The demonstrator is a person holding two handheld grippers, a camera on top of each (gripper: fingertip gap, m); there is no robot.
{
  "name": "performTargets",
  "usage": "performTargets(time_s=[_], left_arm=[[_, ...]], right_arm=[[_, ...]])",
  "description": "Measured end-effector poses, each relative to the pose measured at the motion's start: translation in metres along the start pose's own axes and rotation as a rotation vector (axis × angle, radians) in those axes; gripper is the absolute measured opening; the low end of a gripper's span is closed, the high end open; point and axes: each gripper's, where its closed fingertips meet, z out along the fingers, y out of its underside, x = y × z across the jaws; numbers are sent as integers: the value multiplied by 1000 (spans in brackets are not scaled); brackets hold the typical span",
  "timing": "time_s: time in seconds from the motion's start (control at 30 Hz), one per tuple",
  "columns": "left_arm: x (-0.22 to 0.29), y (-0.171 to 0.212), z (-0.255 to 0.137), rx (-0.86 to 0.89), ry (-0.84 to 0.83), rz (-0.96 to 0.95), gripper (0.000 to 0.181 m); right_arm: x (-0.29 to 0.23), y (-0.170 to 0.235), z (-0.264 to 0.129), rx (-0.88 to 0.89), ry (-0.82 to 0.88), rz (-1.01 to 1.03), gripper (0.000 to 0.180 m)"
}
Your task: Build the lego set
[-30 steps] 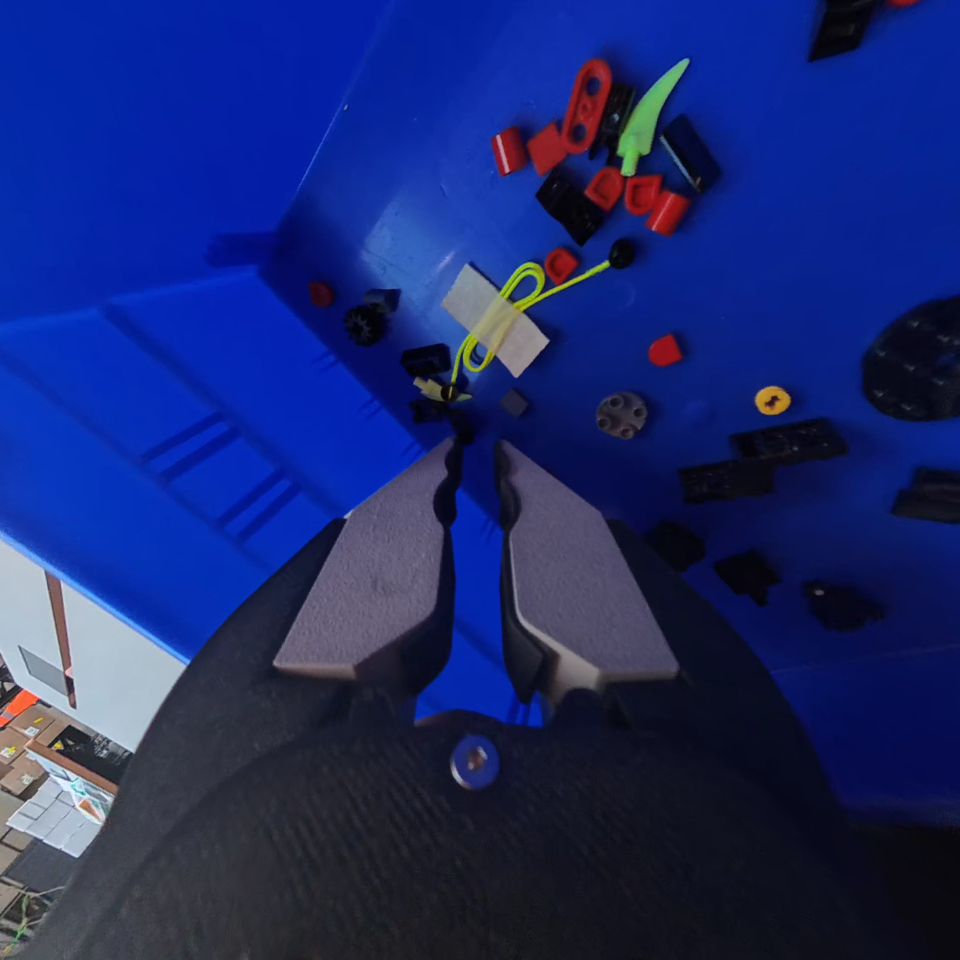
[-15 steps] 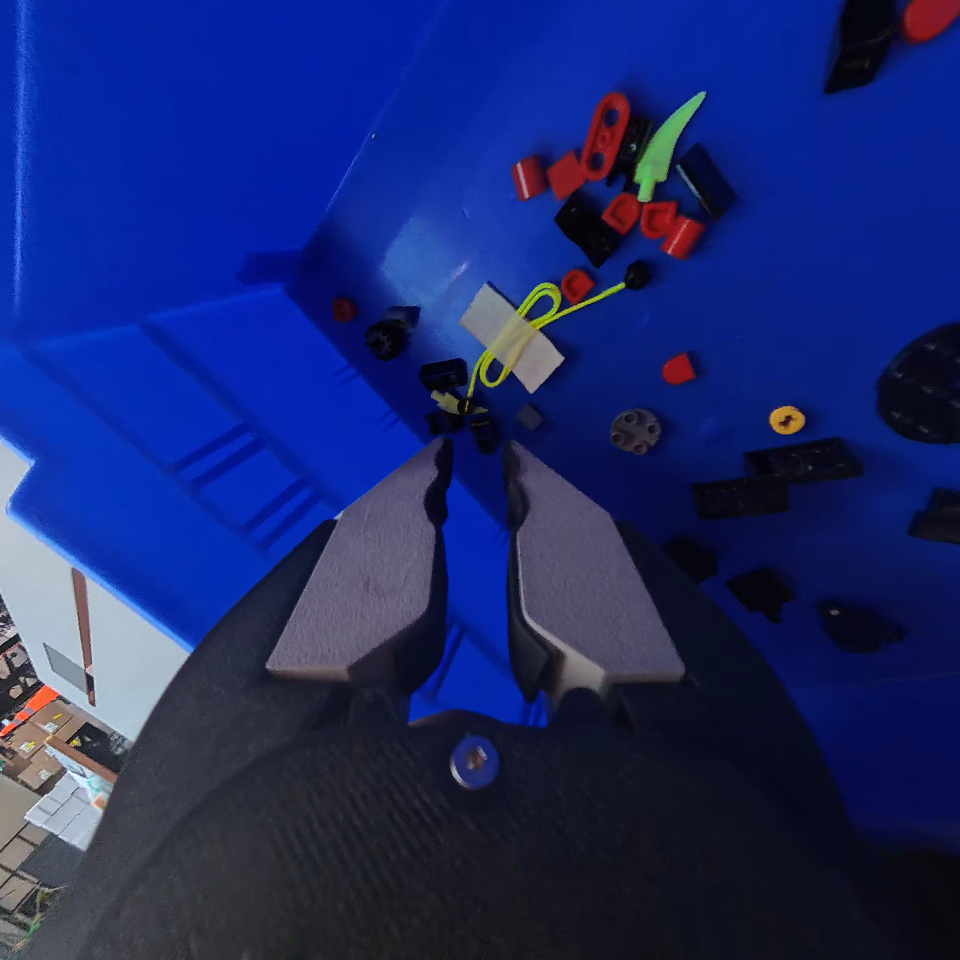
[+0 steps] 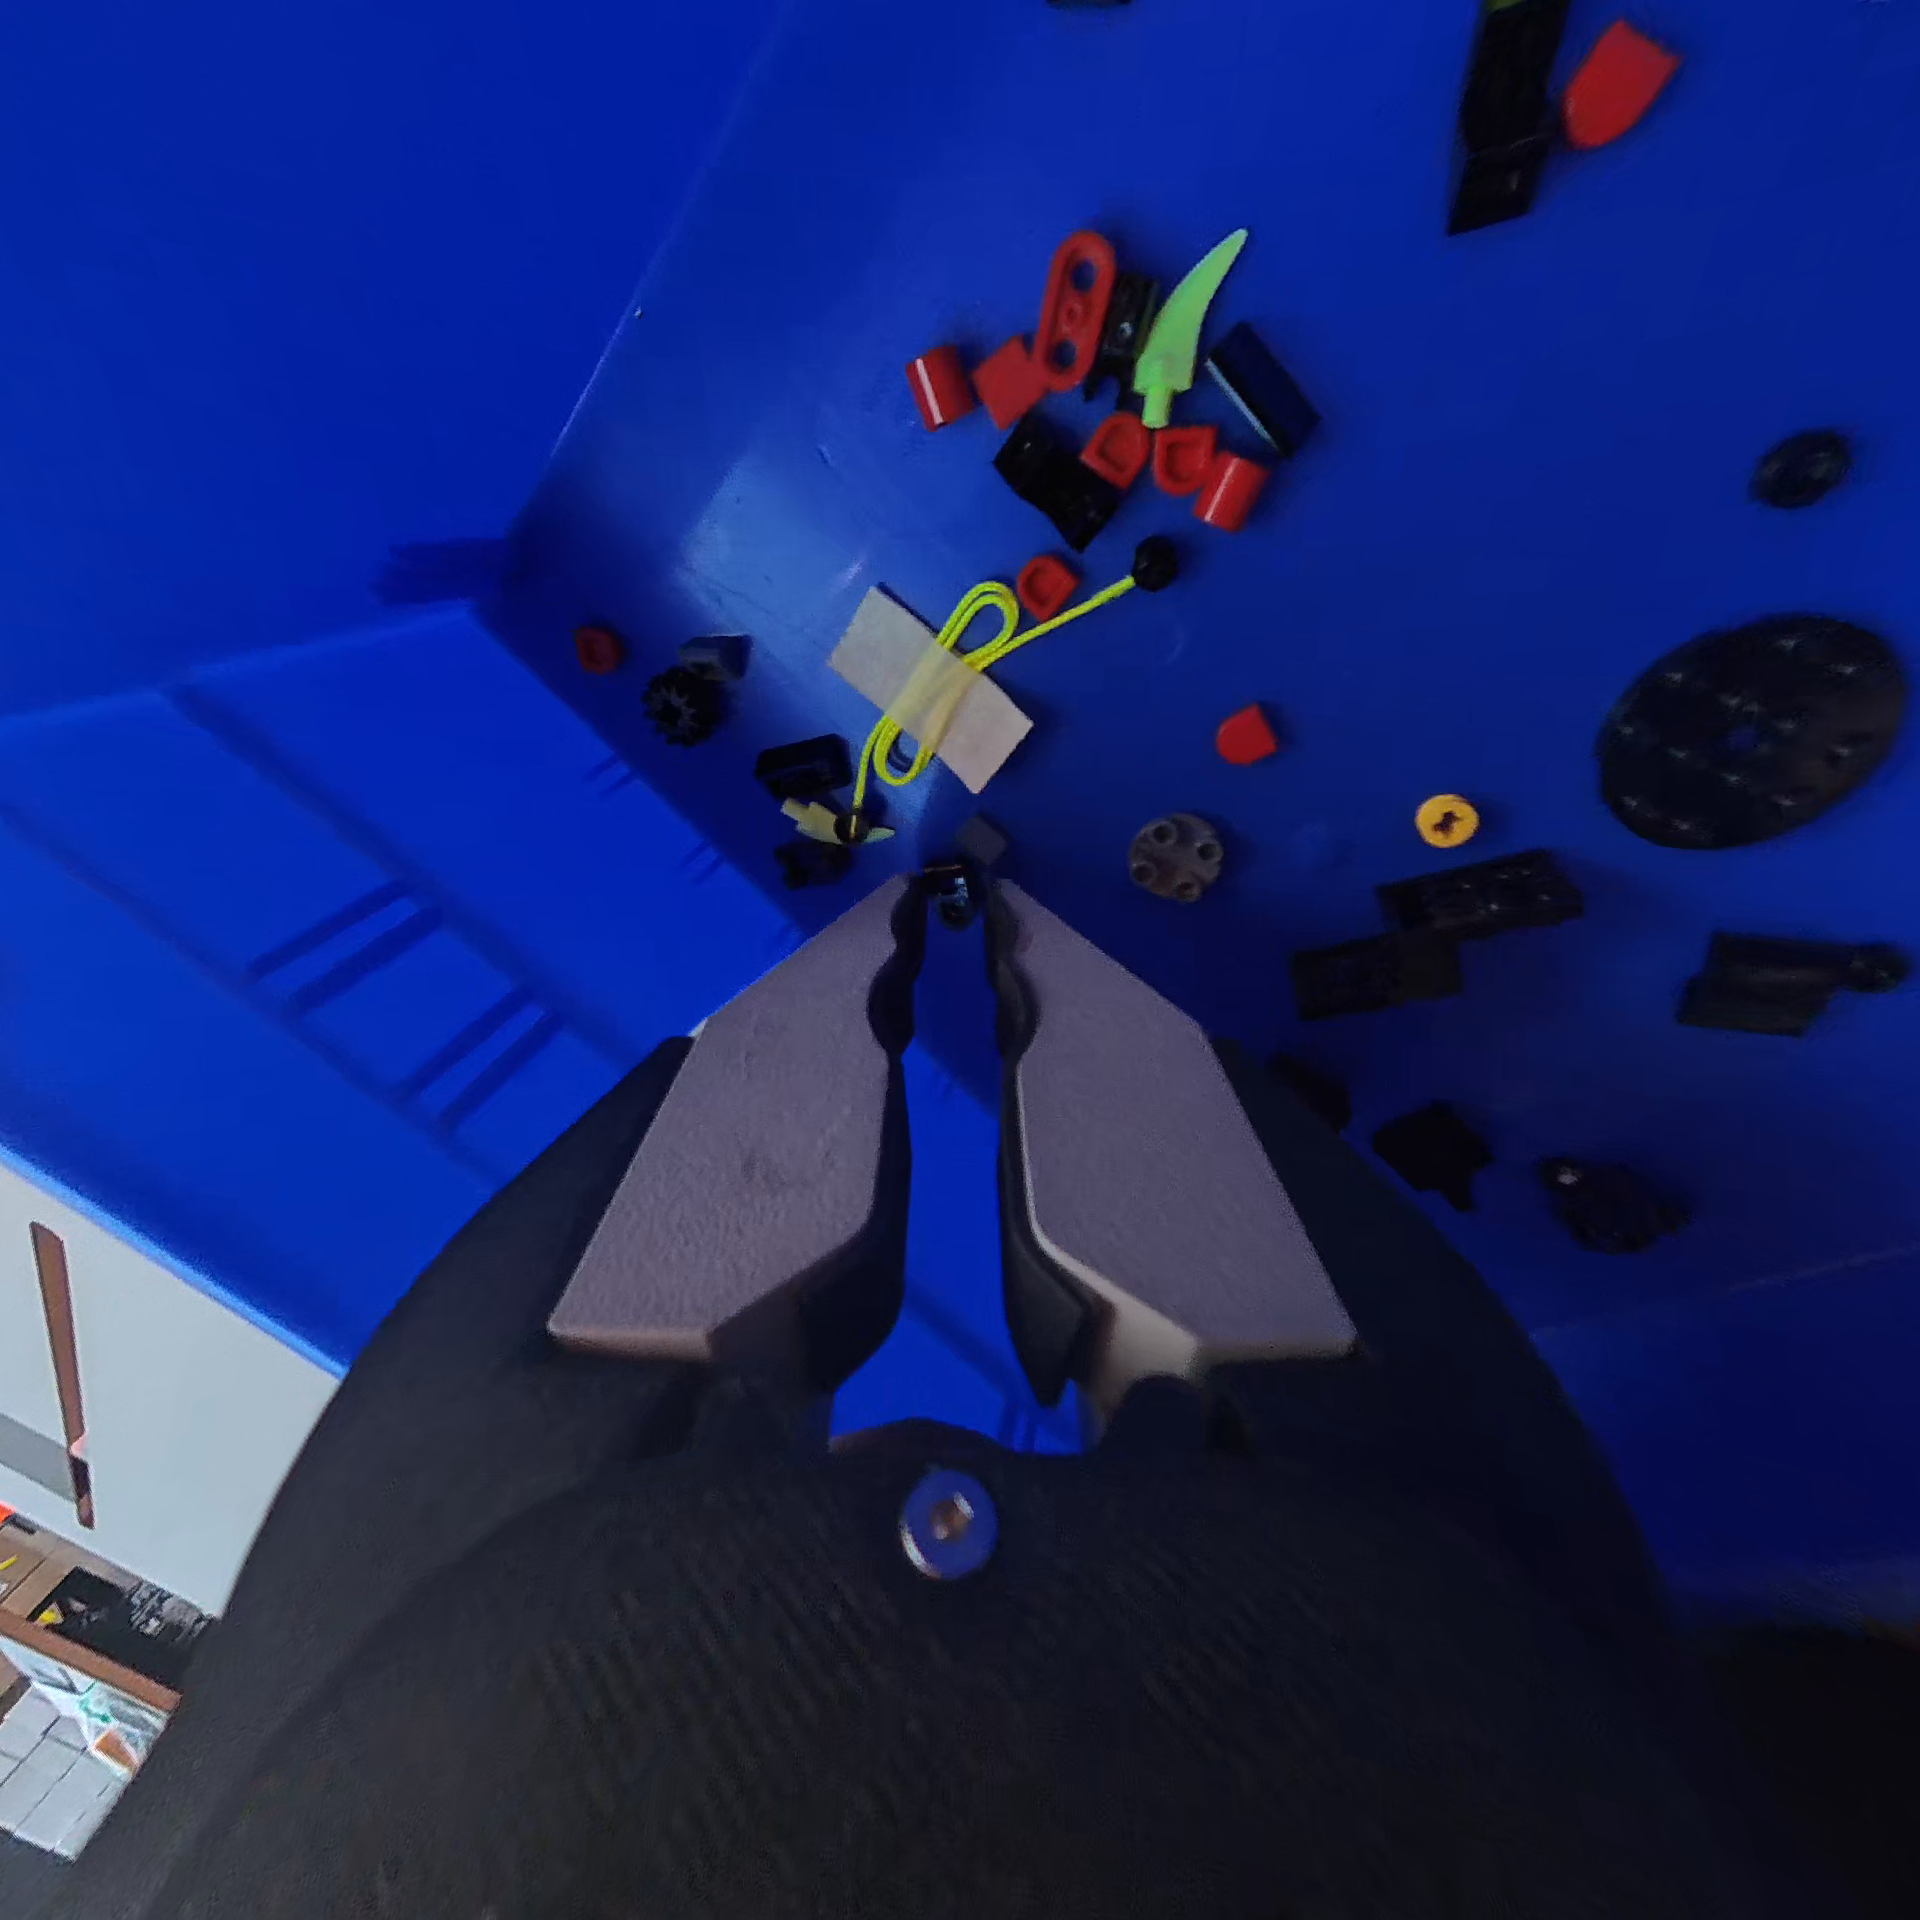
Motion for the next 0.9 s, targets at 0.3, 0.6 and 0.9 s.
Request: performTargets(time_s=[0.3,0.6,0.9], left_arm=[[2,2,-1,5,40,-47,12],[4,0,-1,16,82,-92,21],[9,0,-1,12,123,-88,7]], right_arm=[[-1,0,0,2,0,-5,18],[-2,-1,0,5,-5,-9,18],[-3,-2,-1,10,-4,-19,18]])
